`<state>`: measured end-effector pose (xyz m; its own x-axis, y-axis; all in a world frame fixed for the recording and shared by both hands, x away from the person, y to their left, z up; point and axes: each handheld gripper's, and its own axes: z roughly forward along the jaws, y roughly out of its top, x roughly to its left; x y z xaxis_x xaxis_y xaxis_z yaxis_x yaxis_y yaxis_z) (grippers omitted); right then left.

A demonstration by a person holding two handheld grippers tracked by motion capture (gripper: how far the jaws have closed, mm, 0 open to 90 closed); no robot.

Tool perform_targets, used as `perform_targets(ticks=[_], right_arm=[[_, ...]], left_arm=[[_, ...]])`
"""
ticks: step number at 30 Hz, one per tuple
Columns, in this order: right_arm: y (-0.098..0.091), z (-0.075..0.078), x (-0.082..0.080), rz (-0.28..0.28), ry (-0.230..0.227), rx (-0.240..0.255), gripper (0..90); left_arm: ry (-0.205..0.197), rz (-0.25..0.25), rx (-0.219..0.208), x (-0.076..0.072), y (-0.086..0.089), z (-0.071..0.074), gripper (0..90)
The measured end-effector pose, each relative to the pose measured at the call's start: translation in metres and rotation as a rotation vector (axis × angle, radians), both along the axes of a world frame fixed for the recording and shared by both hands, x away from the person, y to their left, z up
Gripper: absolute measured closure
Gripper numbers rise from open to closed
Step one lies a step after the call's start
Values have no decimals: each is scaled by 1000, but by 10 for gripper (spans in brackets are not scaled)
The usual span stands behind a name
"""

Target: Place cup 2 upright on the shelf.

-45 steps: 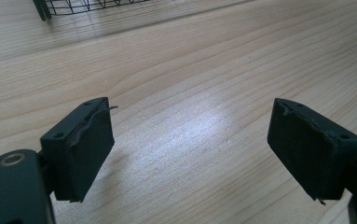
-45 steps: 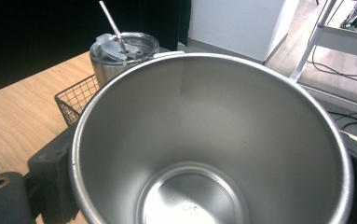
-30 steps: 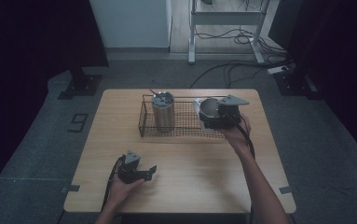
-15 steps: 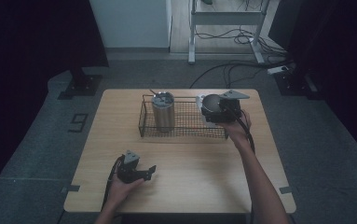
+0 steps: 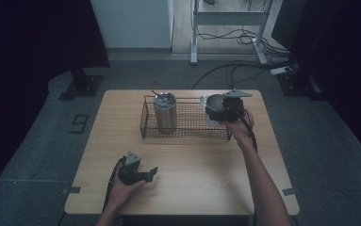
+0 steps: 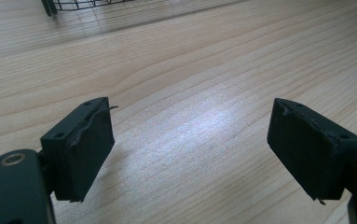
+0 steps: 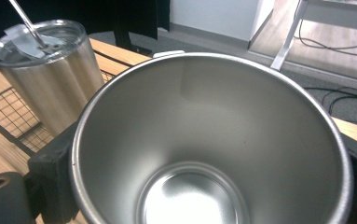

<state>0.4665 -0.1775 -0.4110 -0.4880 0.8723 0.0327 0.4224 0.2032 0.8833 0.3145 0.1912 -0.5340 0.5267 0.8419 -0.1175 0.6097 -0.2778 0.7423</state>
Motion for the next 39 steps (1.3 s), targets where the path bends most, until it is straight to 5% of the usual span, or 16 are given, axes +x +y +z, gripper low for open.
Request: perform_targets(ticks=[39], right_arm=[[-4,-42,32,-31,62,-7,65]], left_arm=[[9,-5,10,1,-2,-4,147]])
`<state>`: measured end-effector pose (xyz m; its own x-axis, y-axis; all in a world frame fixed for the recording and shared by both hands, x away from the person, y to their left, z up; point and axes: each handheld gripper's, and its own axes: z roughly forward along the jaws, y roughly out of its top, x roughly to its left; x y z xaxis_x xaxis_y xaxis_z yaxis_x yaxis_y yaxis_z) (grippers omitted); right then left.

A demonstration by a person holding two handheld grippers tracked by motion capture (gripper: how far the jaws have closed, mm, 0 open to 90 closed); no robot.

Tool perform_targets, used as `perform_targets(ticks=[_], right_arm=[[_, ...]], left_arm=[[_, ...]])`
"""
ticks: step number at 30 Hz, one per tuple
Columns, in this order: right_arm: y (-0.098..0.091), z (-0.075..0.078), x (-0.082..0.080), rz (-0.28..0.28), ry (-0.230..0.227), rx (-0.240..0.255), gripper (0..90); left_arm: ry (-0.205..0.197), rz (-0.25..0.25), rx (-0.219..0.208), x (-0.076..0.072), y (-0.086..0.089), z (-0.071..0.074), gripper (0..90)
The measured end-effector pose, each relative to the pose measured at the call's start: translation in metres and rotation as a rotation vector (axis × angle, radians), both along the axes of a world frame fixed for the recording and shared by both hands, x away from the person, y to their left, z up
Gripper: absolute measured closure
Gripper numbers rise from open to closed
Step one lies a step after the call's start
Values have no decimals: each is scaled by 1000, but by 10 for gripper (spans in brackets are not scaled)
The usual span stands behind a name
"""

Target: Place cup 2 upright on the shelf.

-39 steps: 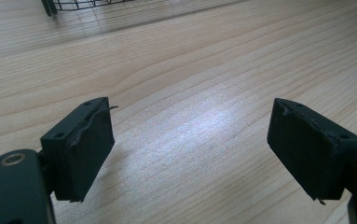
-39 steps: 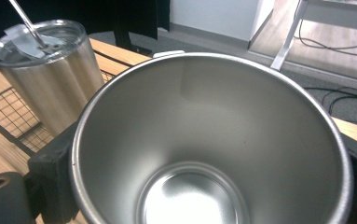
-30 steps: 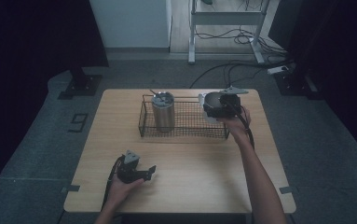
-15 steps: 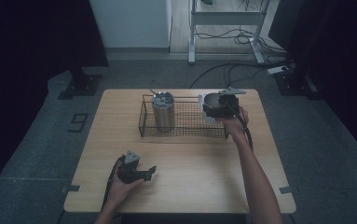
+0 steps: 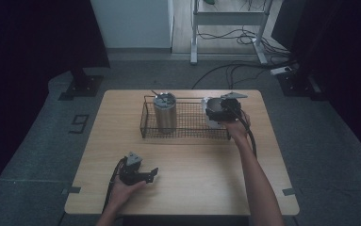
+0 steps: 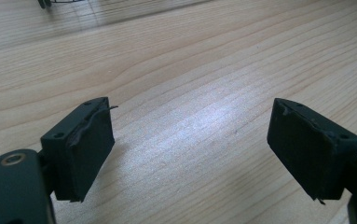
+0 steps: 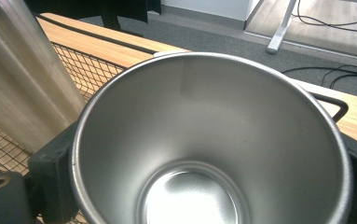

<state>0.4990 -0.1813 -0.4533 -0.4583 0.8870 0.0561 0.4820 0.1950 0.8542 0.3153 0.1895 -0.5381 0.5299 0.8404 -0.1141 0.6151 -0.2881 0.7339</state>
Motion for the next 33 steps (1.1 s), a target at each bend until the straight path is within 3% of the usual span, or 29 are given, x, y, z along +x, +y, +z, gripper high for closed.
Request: perform_targets(ticks=[11,33], right_arm=[[9,-8,3,21,19,-14,65],[19,-27,9,15,113,-70,65]], left_arm=[[2,-1,0,0,0,0,147],[8,-5,3,0,0,-1,147]])
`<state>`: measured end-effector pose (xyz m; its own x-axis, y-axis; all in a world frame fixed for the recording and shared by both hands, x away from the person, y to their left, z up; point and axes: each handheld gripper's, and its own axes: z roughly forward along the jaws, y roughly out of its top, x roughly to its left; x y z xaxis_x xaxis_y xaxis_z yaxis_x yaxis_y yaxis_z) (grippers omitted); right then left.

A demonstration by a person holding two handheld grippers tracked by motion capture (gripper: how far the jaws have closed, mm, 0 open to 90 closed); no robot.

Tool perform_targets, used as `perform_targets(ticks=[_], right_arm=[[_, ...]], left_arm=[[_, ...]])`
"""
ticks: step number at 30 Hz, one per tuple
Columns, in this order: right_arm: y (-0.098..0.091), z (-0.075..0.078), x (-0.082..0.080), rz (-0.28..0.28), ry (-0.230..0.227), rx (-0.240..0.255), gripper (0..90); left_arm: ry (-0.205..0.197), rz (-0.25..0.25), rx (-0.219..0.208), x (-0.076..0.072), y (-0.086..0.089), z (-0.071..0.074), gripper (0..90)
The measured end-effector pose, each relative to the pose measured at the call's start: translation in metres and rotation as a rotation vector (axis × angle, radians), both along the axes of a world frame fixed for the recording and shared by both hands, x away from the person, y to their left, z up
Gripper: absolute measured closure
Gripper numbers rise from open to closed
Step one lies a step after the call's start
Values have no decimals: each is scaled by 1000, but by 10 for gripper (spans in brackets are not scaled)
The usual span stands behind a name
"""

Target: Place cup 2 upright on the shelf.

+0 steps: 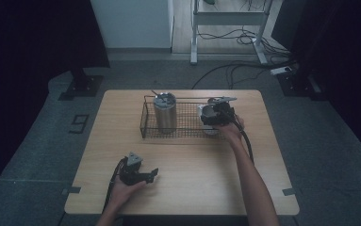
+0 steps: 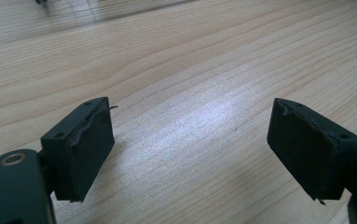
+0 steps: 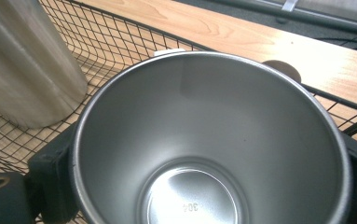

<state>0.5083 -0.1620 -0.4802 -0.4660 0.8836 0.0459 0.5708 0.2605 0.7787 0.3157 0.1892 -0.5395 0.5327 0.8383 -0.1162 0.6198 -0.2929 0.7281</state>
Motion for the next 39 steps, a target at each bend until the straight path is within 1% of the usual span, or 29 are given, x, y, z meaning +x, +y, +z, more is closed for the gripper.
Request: perform_targets(ticks=[3,6,9,10,14,16,21,24,26,30,33,34,35,36,37,38,39], right_arm=[[1,-1,0,0,6,-6,65],[3,-2,1,4,13,-29,64],[4,-2,1,3,22,-39,64],[4,-3,2,2,30,-50,64],[6,-3,3,-4,34,-79,64],[6,-3,3,-3,37,-79,64],[2,-1,2,-13,84,-78,60],[0,0,0,-21,109,-104,58],[-1,0,-2,-18,119,-115,56],[-1,0,-3,-22,119,-122,47],[-2,1,-4,-21,120,-109,18],[-5,4,-5,-29,95,-67,0],[-5,4,-5,-29,95,-67,0],[-8,11,-8,-33,57,-23,0],[-8,11,-8,-33,57,-23,0],[-11,18,-14,-34,2,18,12],[-12,20,-16,-34,-11,29,11]], left_arm=[[0,0,0,0,0,0,147],[1,-2,0,0,0,0,147],[2,-4,1,0,-1,0,147],[2,-4,1,0,-1,-1,147],[2,-3,2,0,-1,-1,147],[2,-4,1,0,-1,-1,147],[2,-4,0,0,0,0,147],[5,-8,3,0,-1,0,147],[7,-13,6,0,-2,-1,147],[9,-15,6,-1,-3,-1,147],[9,-14,5,-1,-3,0,147],[9,-15,7,-1,-2,0,147],[9,-15,7,-1,-2,0,147],[10,-15,7,-1,-2,-1,147],[10,-15,7,-1,-2,-1,147],[10,-16,7,-1,-2,-1,147],[10,-16,7,-1,-2,-1,147]])
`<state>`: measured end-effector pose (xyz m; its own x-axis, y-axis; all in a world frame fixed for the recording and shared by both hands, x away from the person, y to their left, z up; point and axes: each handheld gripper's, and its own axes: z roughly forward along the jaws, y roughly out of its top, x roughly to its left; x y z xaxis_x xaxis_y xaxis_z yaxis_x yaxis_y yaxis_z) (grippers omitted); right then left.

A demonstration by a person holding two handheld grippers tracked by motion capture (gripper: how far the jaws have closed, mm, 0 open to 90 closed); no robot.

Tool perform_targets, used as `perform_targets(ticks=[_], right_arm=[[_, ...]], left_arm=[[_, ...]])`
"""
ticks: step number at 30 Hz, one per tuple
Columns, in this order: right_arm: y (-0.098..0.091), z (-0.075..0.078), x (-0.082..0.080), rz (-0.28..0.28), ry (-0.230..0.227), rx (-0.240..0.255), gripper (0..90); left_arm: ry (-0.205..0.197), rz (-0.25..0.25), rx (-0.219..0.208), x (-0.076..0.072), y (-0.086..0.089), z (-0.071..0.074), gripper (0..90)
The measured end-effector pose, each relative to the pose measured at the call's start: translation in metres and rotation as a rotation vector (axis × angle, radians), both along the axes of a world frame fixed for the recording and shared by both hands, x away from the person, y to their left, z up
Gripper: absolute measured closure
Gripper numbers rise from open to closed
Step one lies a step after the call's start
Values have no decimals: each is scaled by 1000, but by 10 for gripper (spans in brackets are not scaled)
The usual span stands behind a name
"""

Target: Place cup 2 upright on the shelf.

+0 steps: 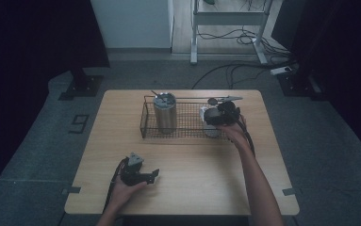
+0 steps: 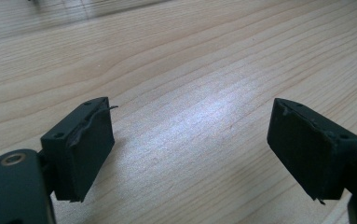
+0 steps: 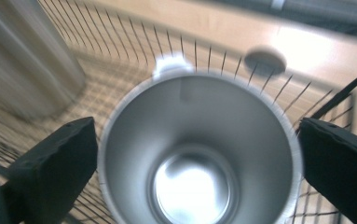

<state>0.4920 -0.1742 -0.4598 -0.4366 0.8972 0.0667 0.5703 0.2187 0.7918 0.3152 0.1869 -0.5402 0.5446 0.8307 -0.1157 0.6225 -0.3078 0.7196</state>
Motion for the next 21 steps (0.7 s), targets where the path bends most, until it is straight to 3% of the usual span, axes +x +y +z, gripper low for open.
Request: perform_targets(ticks=[5,9,10,21], right_arm=[[-6,12,-15,1,-54,26,14],[-9,16,-24,4,-64,26,10],[-13,19,-33,5,-94,45,28],[-36,12,-72,9,-118,80,58]], left_arm=[[-1,1,1,-1,-1,0,147],[-1,1,2,-1,-1,1,147],[-2,2,1,-1,-1,1,147],[-4,2,2,-1,-1,1,147]])
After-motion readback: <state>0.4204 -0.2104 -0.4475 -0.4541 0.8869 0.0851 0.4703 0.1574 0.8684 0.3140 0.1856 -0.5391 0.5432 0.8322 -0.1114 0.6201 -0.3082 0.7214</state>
